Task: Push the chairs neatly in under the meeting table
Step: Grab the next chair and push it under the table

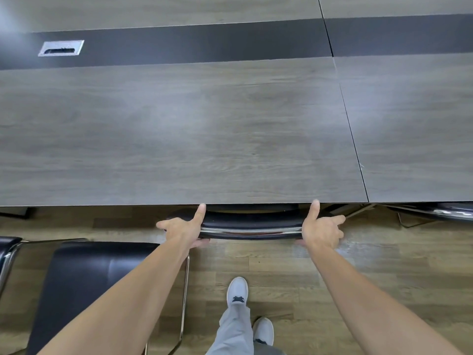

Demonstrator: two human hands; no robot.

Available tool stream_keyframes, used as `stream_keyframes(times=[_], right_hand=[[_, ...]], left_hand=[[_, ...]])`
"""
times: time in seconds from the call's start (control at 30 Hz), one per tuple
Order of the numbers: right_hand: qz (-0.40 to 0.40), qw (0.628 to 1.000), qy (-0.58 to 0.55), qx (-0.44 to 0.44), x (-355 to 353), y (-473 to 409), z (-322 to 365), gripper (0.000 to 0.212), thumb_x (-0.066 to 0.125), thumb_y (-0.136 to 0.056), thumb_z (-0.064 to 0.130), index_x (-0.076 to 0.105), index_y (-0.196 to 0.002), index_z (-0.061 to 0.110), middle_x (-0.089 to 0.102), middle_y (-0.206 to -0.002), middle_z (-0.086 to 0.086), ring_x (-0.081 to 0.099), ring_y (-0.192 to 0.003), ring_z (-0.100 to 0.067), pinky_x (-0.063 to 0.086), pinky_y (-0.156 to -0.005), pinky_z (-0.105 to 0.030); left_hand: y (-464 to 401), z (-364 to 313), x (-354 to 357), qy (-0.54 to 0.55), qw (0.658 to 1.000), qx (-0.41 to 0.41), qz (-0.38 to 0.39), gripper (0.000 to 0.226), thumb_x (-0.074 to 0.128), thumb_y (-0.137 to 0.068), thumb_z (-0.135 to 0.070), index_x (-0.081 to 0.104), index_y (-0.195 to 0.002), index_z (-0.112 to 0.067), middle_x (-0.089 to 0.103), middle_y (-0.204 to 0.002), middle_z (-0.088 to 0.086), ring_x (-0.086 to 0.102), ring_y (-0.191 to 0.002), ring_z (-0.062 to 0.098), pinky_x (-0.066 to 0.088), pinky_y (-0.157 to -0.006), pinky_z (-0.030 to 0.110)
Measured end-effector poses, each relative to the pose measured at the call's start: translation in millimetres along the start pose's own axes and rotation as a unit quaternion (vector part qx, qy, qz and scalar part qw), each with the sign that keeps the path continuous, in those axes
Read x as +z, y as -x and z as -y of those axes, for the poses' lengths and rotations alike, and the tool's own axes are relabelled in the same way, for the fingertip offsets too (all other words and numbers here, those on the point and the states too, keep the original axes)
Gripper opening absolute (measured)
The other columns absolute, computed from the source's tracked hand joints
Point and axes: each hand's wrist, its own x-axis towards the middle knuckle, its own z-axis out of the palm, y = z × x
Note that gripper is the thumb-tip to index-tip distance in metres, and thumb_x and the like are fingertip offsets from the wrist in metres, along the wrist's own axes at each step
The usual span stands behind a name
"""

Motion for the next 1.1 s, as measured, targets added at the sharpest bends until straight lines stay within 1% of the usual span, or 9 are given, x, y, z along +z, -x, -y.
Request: stream_keyframes(times=[0.07,0.27,0.4,0.53,0.67,0.77,0.87,0.93,1.1], right_hand=[[-0.008,1.000,-0.012,0.007,2.1,-0.3,6.6,0.086,0.030,-0.092,0.068,0.016,-0.144,0.001,0.044,-0.126,-0.037,0.047,-0.109,-0.044,0.051,-0.081,-0.048],[-0.015,1.000,-0.011,-0.001,5.4,-4.9,23.1,0.085,0.033,-0.093,0.066,0.018,-0.142,-0.002,0.046,-0.123,-0.037,0.043,-0.112,-0.045,0.054,-0.081,-0.054],[-0.022,1.000,-0.012,-0.003,7.9,-7.0,25.7,0.085,0.035,-0.093,0.064,0.019,-0.141,-0.004,0.048,-0.122,-0.037,0.040,-0.117,-0.044,0.053,-0.083,-0.053],[-0.020,1.000,0.003,-0.004,4.3,-7.3,25.5,0.079,0.036,-0.097,0.058,0.019,-0.142,-0.005,0.048,-0.125,-0.036,0.042,-0.119,-0.044,0.046,-0.081,-0.045],[0.005,0.999,-0.028,0.024,-1.9,1.1,27.2,0.075,0.039,-0.098,0.055,0.013,-0.147,0.005,0.037,-0.132,-0.034,0.045,-0.088,-0.039,0.057,-0.069,-0.044],[0.020,0.996,-0.068,0.046,-6.4,8.7,27.1,0.073,0.044,-0.097,0.050,0.010,-0.148,0.011,0.031,-0.137,-0.030,0.047,-0.077,-0.034,0.058,-0.074,-0.050],[0.026,0.997,-0.066,0.021,-7.6,19.0,21.8,0.082,0.050,-0.097,0.044,0.000,-0.152,0.008,0.028,-0.141,-0.033,0.053,-0.104,-0.046,0.048,-0.093,-0.051],[0.032,0.998,-0.053,0.005,-10.8,26.7,19.2,0.081,0.049,-0.098,0.036,-0.002,-0.153,0.006,0.029,-0.143,-0.034,0.048,-0.116,-0.044,0.040,-0.095,-0.043],[0.053,0.997,-0.048,-0.020,-25.7,47.8,19.3,0.076,0.049,-0.098,0.022,-0.001,-0.152,0.005,0.027,-0.146,-0.032,0.043,-0.124,-0.041,0.037,-0.098,-0.040]], left_hand=[[-3.2,-5.5,1.9,0.008,1.000,-0.002,-0.004,0.102,0.081,-0.068,-0.061,0.016,-0.133,-0.017,0.050,-0.134,0.009,0.072,-0.056,0.033,0.061,-0.081,0.041],[-7.9,-21.5,9.5,0.030,1.000,-0.007,0.004,0.101,0.082,-0.075,-0.050,0.015,-0.138,-0.010,0.042,-0.121,0.005,0.069,-0.062,0.031,0.061,-0.079,0.044],[-8.6,-25.9,12.5,0.043,0.999,-0.011,-0.003,0.098,0.084,-0.074,-0.045,0.015,-0.135,-0.011,0.043,-0.126,0.009,0.068,-0.088,0.035,0.062,-0.068,0.045],[-7.9,-24.1,11.4,0.036,0.999,-0.017,-0.002,0.097,0.084,-0.073,-0.048,0.016,-0.134,-0.014,0.049,-0.126,0.012,0.066,-0.068,0.029,0.063,-0.070,0.045],[-5.8,-16.7,8.1,0.023,1.000,-0.001,0.005,0.097,0.080,-0.074,-0.055,0.014,-0.136,-0.019,0.052,-0.118,0.010,0.071,-0.062,0.031,0.063,-0.071,0.043],[-2.1,-9.8,4.7,-0.004,1.000,0.016,0.004,0.104,0.073,-0.075,-0.064,0.010,-0.142,-0.017,0.055,-0.107,0.008,0.071,-0.062,0.030,0.063,-0.074,0.043],[3.6,-4.9,-1.7,-0.017,0.999,0.022,0.019,0.100,0.070,-0.077,-0.067,0.009,-0.141,-0.020,0.058,-0.111,0.009,0.073,-0.064,0.033,0.062,-0.074,0.044],[11.2,-3.2,-4.8,-0.016,0.999,0.027,0.030,0.098,0.070,-0.081,-0.060,0.008,-0.145,-0.019,0.058,-0.111,0.012,0.074,-0.064,0.033,0.062,-0.073,0.045],[39.6,11.8,-9.6,-0.073,0.993,0.073,0.051,0.111,0.068,-0.086,-0.055,-0.005,-0.153,-0.006,0.070,-0.081,0.010,0.074,-0.064,0.025,0.062,-0.074,0.036]])
